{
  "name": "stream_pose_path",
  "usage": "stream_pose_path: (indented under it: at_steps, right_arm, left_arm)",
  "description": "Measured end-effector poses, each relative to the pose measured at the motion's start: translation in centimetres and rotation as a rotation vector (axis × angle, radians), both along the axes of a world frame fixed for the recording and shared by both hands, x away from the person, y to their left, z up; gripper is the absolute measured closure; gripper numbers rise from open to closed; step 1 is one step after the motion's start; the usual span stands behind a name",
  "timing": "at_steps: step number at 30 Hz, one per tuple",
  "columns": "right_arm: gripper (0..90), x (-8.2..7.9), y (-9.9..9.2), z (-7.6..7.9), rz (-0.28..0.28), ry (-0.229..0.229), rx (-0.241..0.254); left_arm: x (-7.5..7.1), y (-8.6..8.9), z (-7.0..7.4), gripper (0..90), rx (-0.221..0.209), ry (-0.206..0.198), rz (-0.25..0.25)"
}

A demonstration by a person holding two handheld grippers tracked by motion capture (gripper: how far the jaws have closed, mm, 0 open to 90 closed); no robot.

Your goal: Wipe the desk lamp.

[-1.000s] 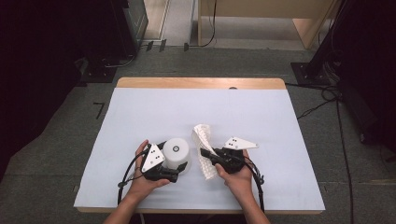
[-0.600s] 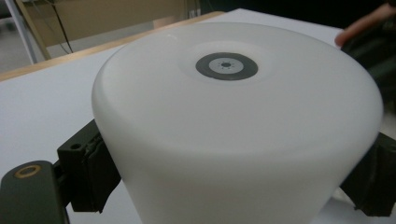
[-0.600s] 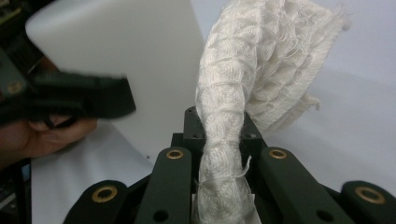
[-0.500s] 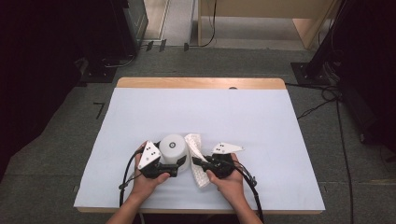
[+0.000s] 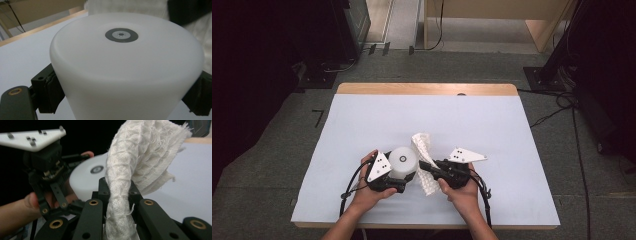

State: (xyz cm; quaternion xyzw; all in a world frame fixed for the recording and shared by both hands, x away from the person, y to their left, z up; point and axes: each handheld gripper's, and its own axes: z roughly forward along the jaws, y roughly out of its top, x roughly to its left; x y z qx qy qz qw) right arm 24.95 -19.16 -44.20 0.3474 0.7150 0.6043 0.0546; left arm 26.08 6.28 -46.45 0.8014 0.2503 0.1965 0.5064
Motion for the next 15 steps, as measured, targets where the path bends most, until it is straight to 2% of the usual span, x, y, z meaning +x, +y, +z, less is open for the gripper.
stream_pose_path:
  at_steps: [4, 5, 9, 13, 15]
  right_arm:
    - [79.7, -0.4, -1.0, 1.3, -0.040, -0.017, 0.029]
    - [79.7, -0.6, -1.2, 1.8, -0.056, -0.031, 0.033]
    - [79.6, -1.4, -1.0, 3.7, -0.031, -0.075, 0.039]
    - [79.5, -2.0, 0.2, 4.0, -0.006, -0.092, 0.021]
    - [79.6, -2.4, 0.9, 4.0, -0.018, -0.133, -0.013]
  left_arm:
    - [0.1, 0.0, 0.1, 9.0, 0.005, 0.007, -0.004]
    - [0.1, 0.0, 0.2, 9.0, 0.024, -0.003, -0.013]
    - [-0.2, -0.4, 0.7, 9.0, 0.049, -0.012, -0.034]
    - [-0.4, -0.8, 1.1, 9.0, 0.106, -0.012, -0.084]
    - [-0.6, -0.9, 1.4, 9.0, 0.125, -0.013, -0.092]
